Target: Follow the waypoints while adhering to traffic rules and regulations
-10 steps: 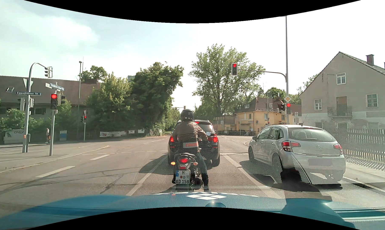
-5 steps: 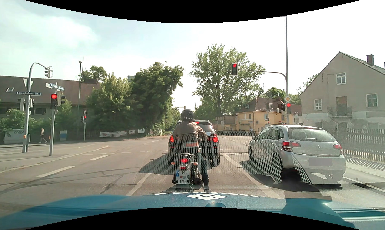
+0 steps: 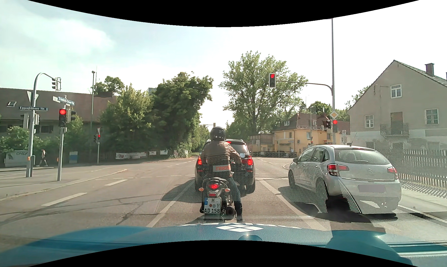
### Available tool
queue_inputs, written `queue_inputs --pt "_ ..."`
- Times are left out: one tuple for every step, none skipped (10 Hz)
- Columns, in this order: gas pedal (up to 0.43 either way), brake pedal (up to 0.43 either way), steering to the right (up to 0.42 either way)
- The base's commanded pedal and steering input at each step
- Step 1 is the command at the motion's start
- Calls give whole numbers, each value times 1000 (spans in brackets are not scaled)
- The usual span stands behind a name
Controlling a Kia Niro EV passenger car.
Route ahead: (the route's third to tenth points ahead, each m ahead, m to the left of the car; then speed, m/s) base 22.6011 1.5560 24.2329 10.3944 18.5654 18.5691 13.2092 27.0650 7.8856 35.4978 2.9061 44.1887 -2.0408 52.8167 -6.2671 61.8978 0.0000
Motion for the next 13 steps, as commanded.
queue_inputs --pt "0 317 -11" --pt "0 317 -11" --pt "0 317 -11" --pt "0 317 -10" --pt "0 317 -10" --pt "0 317 -11" --pt "0 317 -11" --pt "0 317 -11" --pt "0 317 -11" --pt "0 317 -11" --pt "0 317 -11" --pt "0 317 -11" --pt "0 317 -11"
